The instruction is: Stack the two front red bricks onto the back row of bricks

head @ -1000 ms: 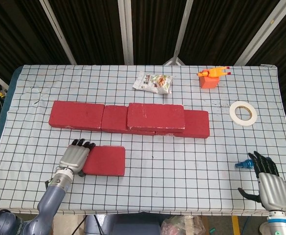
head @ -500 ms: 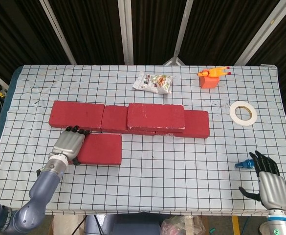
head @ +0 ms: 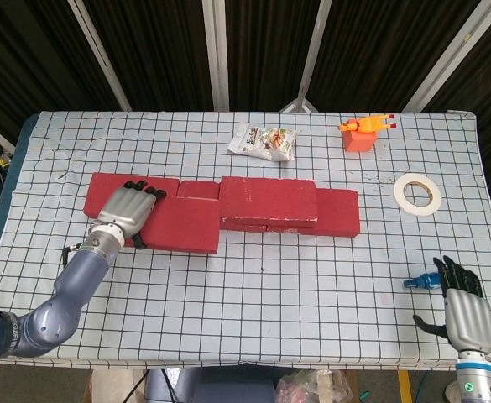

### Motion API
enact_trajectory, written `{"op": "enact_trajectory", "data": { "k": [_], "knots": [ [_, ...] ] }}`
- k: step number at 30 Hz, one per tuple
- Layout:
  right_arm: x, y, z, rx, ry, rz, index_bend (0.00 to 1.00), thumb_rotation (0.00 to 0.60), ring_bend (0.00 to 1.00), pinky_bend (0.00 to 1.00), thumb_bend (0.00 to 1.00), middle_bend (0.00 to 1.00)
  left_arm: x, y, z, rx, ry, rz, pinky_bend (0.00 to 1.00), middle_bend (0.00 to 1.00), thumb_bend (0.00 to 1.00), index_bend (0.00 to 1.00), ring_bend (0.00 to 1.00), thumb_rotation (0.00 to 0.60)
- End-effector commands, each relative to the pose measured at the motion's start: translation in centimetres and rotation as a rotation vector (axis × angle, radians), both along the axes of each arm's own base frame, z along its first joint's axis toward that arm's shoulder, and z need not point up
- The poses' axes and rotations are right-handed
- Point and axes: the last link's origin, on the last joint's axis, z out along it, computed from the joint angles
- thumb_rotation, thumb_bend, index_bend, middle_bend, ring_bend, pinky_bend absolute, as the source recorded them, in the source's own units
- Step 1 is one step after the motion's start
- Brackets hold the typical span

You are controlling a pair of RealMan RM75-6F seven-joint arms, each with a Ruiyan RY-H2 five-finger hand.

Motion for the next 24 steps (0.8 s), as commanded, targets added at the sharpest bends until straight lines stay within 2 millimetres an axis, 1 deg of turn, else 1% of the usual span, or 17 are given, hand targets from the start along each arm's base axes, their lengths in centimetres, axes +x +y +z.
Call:
{"op": "enact_trajectory", "data": {
  "k": [1,8,13,19,24],
  "knots": [
    [-0.1,-0.3,-0.1,-0.011,0.012,-0.016,0.05,0.6,0.0,0.0,0.18,0.0,-0.2,1.6,0.5,0.003,0.001,-0.014,0.1,0.16,0.01,0.22,0.07,0.6],
    [-0.3,-0.7,-0.5,-0.024,0.04,-0.056,0.05,0.6,0.0,0.0,0.18,0.0,-0.6,4.1,1.0,-0.009,0.022,-0.022,0.1,0.16,0.01,0.22,0.07,0.6],
    [-0.4,-0.9,-0.6,-0.04,0.062,-0.075,0.05,0.6,0.0,0.0,0.18,0.0,-1.6,5.6,1.3,-0.014,0.028,-0.013,0.1,0.16,0.01,0.22,0.07,0.6],
    [-0.4,-0.9,-0.7,-0.051,0.073,-0.079,0.05,0.6,0.0,0.0,0.18,0.0,-2.9,6.7,1.1,-0.022,0.038,0.001,0.09,0.16,0.01,0.22,0.07,0.6],
    [-0.4,-0.9,-0.6,-0.058,0.073,-0.077,0.05,0.6,0.0,0.0,0.18,0.0,-3.5,7.2,1.1,-0.014,0.046,-0.002,0.09,0.16,0.01,0.22,0.07,0.6]
  ]
}}
